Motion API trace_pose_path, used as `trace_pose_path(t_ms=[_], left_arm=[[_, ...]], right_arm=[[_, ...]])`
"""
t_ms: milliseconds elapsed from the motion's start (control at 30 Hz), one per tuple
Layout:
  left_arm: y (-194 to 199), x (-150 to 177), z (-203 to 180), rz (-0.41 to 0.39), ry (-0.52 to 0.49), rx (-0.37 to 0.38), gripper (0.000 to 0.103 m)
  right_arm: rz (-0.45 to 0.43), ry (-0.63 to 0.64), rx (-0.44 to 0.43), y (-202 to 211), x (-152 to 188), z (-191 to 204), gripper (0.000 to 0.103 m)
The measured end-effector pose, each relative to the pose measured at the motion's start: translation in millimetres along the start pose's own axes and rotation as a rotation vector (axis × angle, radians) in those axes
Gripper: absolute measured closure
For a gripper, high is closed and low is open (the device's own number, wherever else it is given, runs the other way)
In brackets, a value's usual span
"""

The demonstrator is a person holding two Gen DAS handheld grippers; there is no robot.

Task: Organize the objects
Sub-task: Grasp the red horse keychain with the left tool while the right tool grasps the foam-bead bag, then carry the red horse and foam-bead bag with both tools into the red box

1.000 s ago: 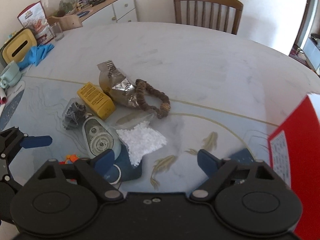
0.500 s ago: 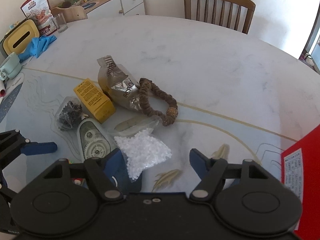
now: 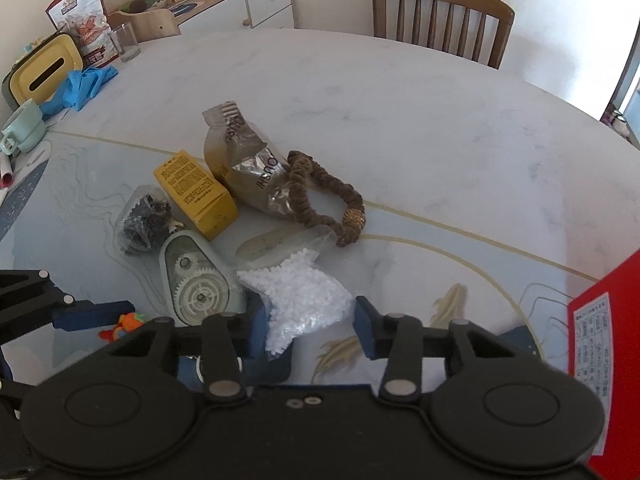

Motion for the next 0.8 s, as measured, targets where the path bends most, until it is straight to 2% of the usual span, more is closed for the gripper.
trace_pose_path(t_ms=[300, 467, 800], left_arm=[[7, 1, -3, 0.008, 0.024, 0.002, 0.064], [18, -1, -11, 0.007, 0.023, -0.011, 0.065], [51, -11, -40, -0.021, 0.008, 0.009, 0.065]], right_arm=[[-0.021, -0.046, 0.032, 19, 12, -2, 0.066], [-0.036, -0.061, 0.027, 40, 24, -2, 0.066], [-0.073, -0.084, 0.018, 91, 46, 3, 0.066]])
Point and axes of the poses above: each gripper's, at about its wrist camera, not at the fingertips, and y roughly against the way its jaws point, z to its left, x to its underside, the point moved 2 cm from there along -y, roughly the way its jaws point, and after that the axes turned 10 degrees about y, right-handed, at the moved point
